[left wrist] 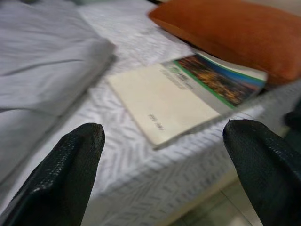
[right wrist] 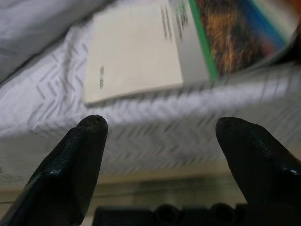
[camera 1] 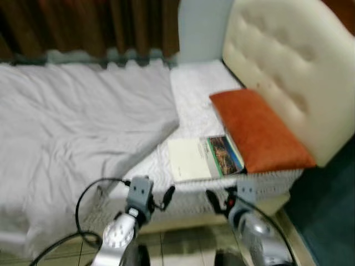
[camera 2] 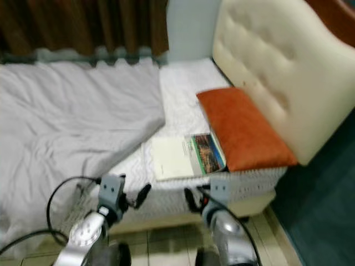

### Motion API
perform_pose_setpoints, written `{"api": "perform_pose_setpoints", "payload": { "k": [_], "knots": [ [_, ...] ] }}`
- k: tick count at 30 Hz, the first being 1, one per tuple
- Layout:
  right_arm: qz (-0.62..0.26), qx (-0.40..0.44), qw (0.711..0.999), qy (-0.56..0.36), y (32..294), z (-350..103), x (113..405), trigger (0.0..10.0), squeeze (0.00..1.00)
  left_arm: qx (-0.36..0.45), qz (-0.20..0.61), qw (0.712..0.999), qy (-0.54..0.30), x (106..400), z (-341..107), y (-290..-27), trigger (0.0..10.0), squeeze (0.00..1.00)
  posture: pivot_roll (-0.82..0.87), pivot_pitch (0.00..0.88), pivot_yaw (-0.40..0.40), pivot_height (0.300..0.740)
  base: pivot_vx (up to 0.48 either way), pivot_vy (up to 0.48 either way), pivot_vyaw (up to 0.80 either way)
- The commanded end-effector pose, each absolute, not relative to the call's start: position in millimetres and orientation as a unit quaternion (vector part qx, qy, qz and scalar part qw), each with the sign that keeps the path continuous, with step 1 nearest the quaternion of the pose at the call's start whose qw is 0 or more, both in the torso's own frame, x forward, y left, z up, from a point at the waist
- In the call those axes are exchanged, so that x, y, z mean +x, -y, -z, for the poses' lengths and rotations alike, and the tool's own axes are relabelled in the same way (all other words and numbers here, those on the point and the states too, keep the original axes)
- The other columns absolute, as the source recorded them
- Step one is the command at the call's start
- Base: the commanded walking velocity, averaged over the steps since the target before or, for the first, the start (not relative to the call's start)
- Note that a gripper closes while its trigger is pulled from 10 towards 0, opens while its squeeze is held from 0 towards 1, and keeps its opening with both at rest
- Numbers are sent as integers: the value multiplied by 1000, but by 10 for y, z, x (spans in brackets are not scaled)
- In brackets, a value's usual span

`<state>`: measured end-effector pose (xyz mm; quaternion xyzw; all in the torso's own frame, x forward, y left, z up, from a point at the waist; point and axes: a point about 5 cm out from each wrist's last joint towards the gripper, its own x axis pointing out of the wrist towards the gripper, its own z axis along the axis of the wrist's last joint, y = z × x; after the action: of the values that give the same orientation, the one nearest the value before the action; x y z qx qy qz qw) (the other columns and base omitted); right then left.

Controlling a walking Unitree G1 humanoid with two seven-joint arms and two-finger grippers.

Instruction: Clean up the room

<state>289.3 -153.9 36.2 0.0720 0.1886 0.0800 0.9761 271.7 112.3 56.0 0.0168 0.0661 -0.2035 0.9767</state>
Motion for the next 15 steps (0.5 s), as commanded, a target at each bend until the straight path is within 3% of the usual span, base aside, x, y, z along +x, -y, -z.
{"api": "perform_pose_setpoints", "payload": {
  "k": [1,8,15],
  "knots": [
    [-87,32,981,-168,1614,-419,2878,10000,0,22,193,980,-49,2820,-617,-1118,10000,0,-57,0,19,656,0,0,0],
    [-33,22,987,-158,1919,-324,2637,10000,0,-15,150,988,-15,2988,-813,-1137,10000,0,-77,0,35,687,0,0,0],
    [-16,9,987,-160,1978,-311,2544,10000,0,-17,144,989,-16,2961,-807,-1140,10000,0,-74,0,48,713,0,0,0]
  ]
}}
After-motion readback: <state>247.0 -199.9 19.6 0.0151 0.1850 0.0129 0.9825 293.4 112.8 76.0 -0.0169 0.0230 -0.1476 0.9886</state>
